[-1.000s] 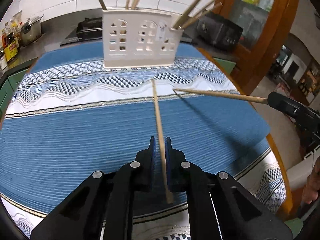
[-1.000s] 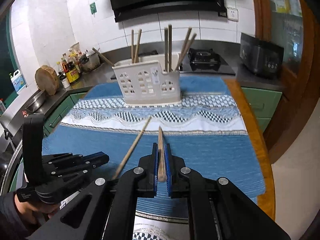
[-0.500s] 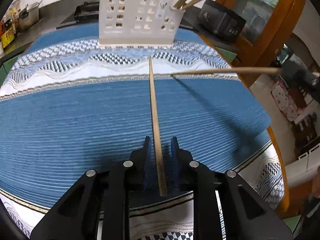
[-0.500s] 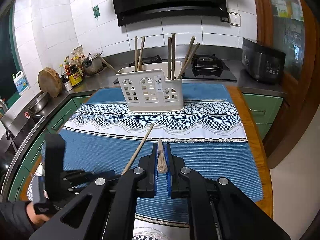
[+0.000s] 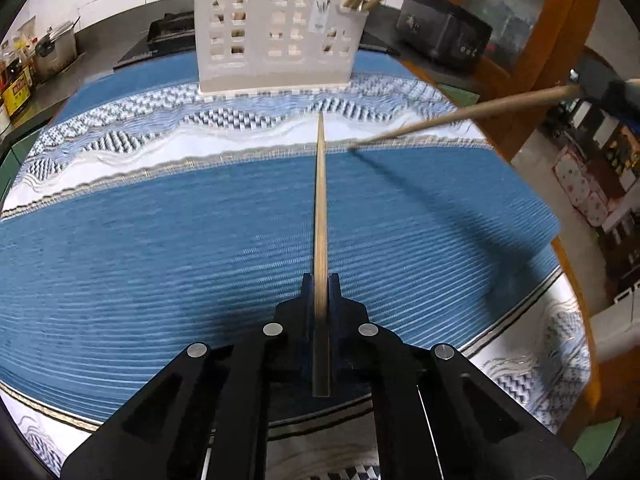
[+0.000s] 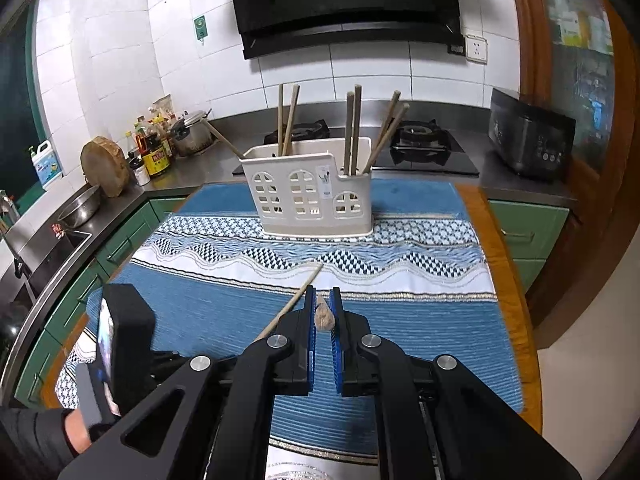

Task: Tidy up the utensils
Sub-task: 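Carry the right tool's chopstick into the holder while the left tool raises its chopstick above it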

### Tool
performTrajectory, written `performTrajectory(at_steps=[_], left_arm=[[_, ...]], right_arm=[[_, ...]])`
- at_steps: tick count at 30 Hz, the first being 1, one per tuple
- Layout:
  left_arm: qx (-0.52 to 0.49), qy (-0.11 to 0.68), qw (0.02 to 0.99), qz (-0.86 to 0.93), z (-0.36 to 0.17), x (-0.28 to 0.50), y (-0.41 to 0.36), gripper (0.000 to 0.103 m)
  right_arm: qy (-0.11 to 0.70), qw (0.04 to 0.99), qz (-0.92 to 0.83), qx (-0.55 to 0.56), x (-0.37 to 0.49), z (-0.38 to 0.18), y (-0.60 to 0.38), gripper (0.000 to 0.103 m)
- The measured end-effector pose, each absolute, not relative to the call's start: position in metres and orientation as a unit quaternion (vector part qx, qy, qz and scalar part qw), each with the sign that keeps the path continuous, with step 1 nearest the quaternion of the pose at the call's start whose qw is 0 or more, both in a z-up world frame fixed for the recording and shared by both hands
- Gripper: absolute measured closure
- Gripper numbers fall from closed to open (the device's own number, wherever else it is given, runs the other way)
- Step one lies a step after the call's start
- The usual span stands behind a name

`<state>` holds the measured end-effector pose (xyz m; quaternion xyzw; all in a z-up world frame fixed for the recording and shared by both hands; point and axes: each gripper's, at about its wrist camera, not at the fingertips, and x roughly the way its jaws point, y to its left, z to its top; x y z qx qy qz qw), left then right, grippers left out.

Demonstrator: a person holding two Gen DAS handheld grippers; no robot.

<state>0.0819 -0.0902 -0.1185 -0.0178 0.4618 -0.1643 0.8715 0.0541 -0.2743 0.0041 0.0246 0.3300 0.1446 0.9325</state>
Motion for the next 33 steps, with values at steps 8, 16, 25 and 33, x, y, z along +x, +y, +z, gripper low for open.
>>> performTrajectory(at_steps=[8,16,25,33], left_arm=[[-0.035,0.395,0.900,-0.180,-0.061,0.085,-0.070,0.098],[-0.031,0.370,0.910,-0.185,-0.034,0.102,-0.058,0.098],[-0.022,0.334,0.923,-0.190,0.006,0.122,-0.039,0.098],[-0.032,0.310,0.930,-0.193,0.033,0.133,-0.027,0.098]], right_arm=[[0.304,0.939,0.162,0.011,0.068,0.035,-0.275,0.096],[0.298,0.934,0.194,0.011,0.101,0.070,-0.277,0.096],[0.260,0.940,0.219,-0.017,0.150,0.139,-0.274,0.096],[0.234,0.951,0.199,-0.042,0.193,0.171,-0.264,0.096]])
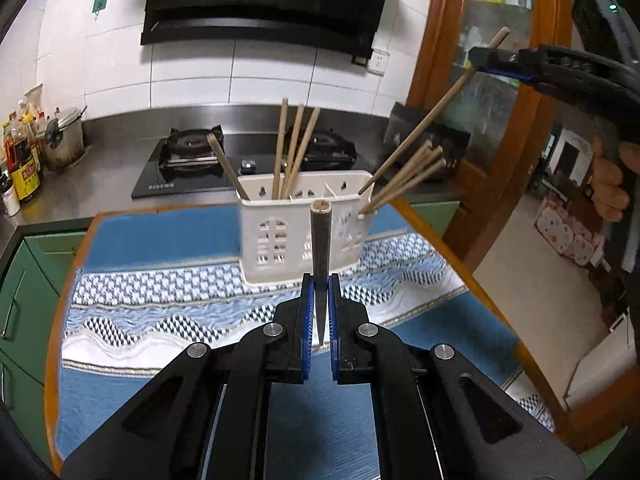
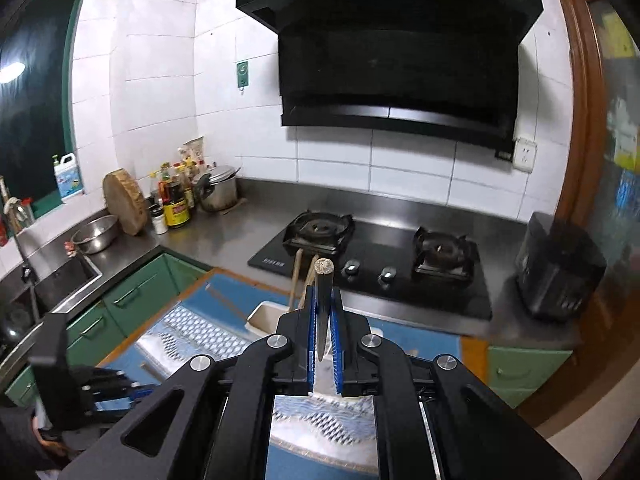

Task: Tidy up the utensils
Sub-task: 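Carry the right tool's chopstick into the holder while the left tool raises its chopstick above it, then open the right tool to leave its chopstick while the left tool drops its chopstick in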

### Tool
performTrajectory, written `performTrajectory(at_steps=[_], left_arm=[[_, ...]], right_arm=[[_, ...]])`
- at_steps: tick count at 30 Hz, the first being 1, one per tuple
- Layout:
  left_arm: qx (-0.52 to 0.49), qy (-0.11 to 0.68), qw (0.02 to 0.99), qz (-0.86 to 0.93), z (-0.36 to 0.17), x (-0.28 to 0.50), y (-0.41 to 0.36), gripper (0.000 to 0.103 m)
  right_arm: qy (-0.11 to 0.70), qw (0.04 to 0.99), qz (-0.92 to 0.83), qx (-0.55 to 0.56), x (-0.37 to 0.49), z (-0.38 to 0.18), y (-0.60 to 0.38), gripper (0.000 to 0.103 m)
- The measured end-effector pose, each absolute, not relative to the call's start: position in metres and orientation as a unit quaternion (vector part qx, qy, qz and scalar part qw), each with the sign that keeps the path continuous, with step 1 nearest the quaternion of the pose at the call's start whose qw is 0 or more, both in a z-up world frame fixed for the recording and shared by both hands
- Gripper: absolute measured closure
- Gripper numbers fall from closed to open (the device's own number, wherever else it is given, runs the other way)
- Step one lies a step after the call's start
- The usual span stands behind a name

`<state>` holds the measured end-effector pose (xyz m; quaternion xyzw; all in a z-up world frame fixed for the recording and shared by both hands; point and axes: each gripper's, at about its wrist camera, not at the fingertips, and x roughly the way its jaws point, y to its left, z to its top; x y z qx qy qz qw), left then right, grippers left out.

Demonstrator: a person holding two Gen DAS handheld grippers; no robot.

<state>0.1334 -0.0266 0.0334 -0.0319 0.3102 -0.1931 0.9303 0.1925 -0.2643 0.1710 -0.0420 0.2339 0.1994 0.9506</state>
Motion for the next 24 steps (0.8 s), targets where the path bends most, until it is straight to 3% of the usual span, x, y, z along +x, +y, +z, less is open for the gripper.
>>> performTrajectory(at_steps=[4,17,24], left_arm=[[-0.037,0.289,0.937,-0.195,0.055,0.137,-0.021,0.098],[-0.032,0.190,0.964,-0.183,0.145,0.164,-0.012,0.098],[-0.031,0.178,0.972,-0.152,0.156,0.200,-0.013,0.098]], right_arm=[[0.230,0.954,0.180,-0.061,0.209,0.170,-0.261,0.096],[0.340,0.922,0.176,-0.050,0.273,0.099,-0.252,0.096],[0.340,0.924,0.171,-0.049,0.270,0.087,-0.257,0.094]])
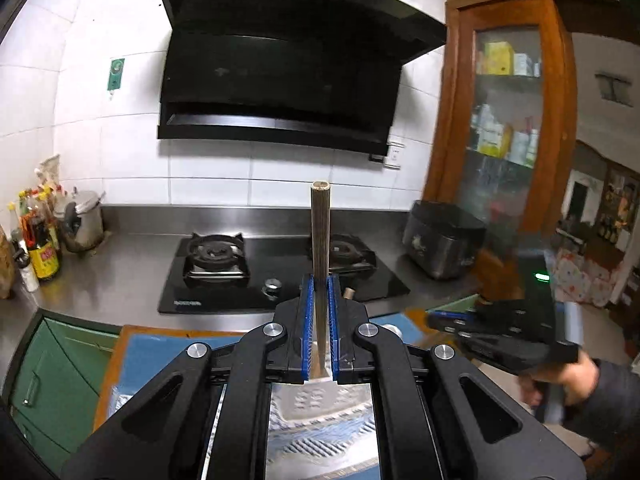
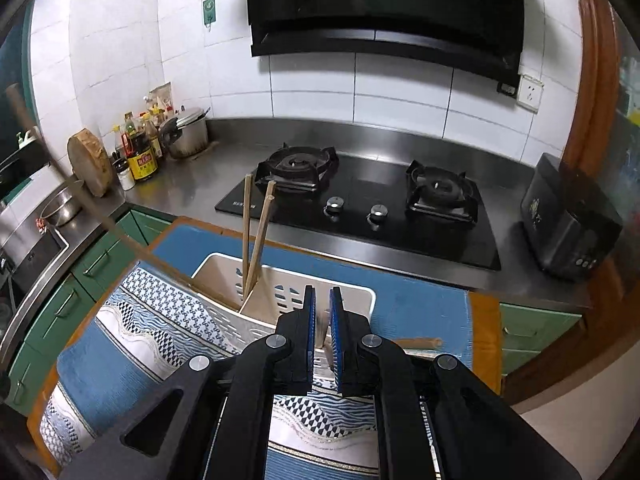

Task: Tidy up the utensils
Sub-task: 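Open the right tool to leave its chopstick while the left tool drops its chopstick in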

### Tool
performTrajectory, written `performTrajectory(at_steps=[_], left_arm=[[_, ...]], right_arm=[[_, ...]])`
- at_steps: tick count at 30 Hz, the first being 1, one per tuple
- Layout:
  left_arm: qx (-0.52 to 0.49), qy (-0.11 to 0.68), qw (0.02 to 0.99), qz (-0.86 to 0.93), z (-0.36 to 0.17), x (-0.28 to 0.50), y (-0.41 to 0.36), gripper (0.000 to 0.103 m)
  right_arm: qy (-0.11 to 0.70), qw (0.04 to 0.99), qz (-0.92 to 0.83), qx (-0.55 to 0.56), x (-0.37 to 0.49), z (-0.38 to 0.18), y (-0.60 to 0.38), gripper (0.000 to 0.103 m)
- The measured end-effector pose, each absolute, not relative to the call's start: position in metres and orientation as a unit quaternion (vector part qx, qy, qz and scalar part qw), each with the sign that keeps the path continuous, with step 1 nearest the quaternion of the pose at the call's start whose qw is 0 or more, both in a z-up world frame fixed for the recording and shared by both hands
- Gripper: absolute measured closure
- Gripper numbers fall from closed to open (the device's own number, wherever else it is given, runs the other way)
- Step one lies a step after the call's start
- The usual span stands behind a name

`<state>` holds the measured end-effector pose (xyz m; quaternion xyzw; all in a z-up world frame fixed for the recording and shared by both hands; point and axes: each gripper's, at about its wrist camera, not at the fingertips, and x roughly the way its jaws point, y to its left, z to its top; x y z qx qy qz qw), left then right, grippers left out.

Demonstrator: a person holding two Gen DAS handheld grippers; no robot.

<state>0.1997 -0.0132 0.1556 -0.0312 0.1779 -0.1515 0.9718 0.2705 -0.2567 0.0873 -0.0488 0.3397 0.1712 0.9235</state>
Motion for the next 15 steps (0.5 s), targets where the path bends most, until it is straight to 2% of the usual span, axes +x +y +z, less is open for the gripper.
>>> performTrajectory(at_steps=[2,6,10,15], left_arm=[[-0.029,0.181,0.972,-0.145,0.153,0.210,-0.015,0.098],[-0.032,0.197,0.970,-0.135,0.140,0.231,-0.017,0.098],[-0.033,0.218,0.966,-0.133,0.125,0.245,-0.018,0.098],[-0.031,0.237,0.962,-0.132,0.111,0.256,-0.021,0.098]], right_arm=[[0.330,0.927,0.168,-0.054,0.265,0.090,-0.260,0.094],[0.309,0.935,0.166,-0.059,0.249,0.096,-0.264,0.086],[0.294,0.939,0.171,-0.059,0.230,0.099,-0.268,0.084],[0.281,0.940,0.184,-0.055,0.207,0.098,-0.267,0.077]])
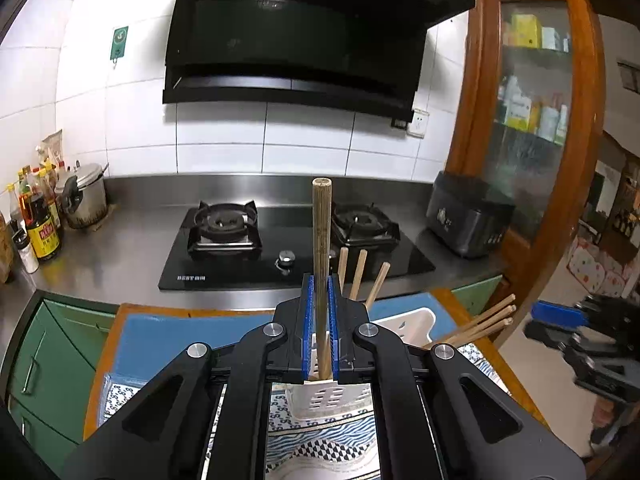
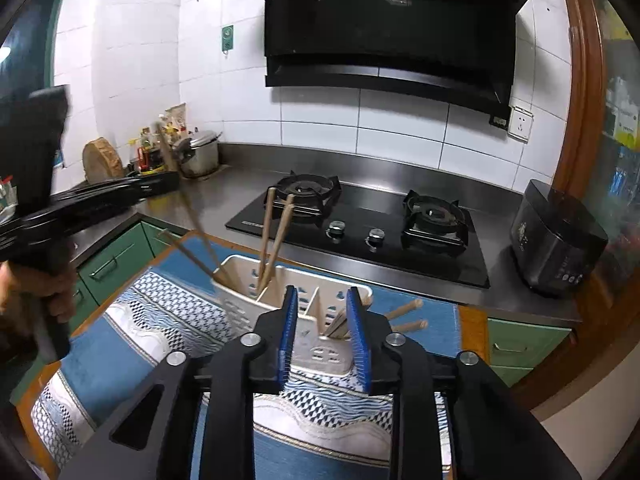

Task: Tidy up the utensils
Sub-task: 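Open the right tool to leave its chopstick while the left tool drops its chopstick in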

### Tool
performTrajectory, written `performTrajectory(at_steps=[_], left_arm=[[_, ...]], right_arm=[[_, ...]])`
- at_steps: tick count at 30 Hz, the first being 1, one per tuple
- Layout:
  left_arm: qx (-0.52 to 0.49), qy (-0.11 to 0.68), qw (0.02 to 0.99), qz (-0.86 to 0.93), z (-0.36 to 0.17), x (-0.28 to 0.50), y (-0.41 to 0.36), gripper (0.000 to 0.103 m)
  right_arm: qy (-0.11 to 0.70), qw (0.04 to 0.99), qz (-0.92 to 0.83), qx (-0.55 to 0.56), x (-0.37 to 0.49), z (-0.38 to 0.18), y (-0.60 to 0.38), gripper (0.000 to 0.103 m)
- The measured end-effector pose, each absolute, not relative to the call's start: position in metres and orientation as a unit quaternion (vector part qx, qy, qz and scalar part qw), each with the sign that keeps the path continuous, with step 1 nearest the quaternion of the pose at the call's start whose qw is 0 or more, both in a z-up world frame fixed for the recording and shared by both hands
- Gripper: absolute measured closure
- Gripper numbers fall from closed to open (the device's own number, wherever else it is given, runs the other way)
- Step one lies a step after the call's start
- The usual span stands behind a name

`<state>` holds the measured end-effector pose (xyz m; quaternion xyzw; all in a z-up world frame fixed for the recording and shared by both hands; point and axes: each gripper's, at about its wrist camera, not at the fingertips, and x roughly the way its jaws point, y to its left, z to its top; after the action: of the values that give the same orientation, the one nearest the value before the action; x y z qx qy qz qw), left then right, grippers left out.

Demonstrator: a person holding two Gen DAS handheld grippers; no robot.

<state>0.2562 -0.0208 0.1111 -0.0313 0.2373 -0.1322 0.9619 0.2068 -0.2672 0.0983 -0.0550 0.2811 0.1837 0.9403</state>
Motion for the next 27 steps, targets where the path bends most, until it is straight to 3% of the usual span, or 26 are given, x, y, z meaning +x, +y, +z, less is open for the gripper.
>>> performTrajectory(at_steps=[27], left_arm=[[-0.021,0.254,0.958,-0.130,0.103,0.257,-0.024,0.094]], right_arm=[[0.313,0.933,0.176,0.021,0.143,0.048,-0.284,0.073]])
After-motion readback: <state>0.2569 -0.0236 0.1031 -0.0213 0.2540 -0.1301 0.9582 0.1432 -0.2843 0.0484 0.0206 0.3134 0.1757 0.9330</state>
